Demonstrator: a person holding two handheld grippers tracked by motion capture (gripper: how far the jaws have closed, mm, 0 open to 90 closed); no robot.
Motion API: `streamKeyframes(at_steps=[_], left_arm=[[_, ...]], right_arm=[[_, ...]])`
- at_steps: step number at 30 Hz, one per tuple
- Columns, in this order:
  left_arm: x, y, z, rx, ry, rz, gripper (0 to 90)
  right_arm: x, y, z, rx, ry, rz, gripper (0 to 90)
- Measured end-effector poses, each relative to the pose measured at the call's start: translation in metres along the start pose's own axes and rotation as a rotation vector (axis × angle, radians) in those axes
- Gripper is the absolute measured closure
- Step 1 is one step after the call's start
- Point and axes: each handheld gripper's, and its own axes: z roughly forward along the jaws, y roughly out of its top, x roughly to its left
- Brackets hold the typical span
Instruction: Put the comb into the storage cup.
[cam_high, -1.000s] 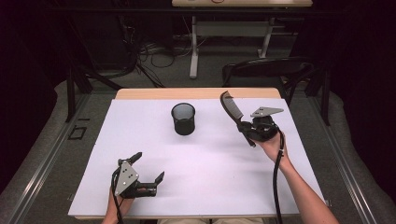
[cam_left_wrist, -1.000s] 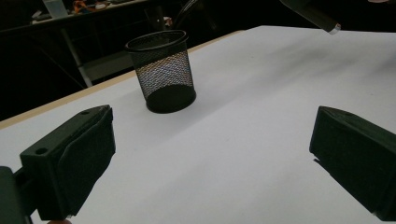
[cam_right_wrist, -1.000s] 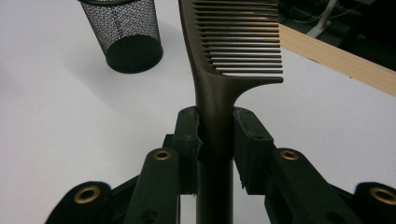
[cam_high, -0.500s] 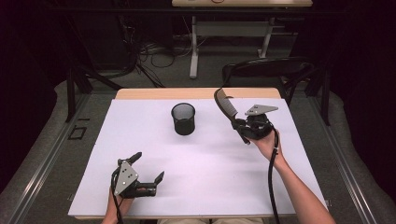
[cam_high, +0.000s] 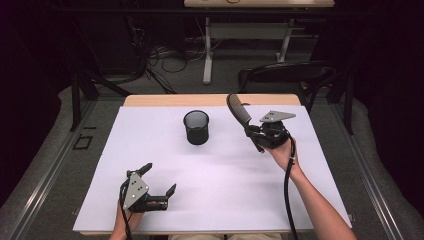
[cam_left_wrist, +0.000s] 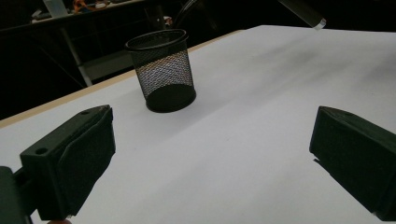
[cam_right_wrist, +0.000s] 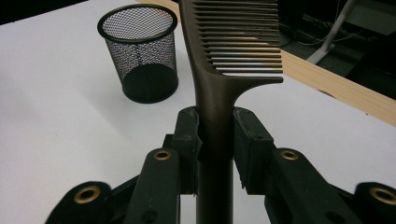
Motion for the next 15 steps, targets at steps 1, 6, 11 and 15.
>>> streamKeyframes(at_steps=[1,6,11,15], left_arm=[[0.0000,0.0000,0.0000,-0.001,0.001,-0.001,0.2],[0.0000,0.0000,0.0000,0.000,0.001,-0.001,0.2],[0.0000,-0.0001,0.0002,0.000,0.000,0.001,0.2],[-0.0002,0.0000,0.0001,0.000,0.000,0.000,0.2]], right_arm=[[0.0006,0.0004,0.0004,-0.001,0.000,0.001,72.9],[0.0030,0.0023,0.0025,-0.013,0.002,-0.005,72.9],[0.0051,0.0050,0.0047,-0.024,0.005,-0.003,72.9],[0.0066,0.0078,0.0056,-0.036,0.009,-0.004,72.9]])
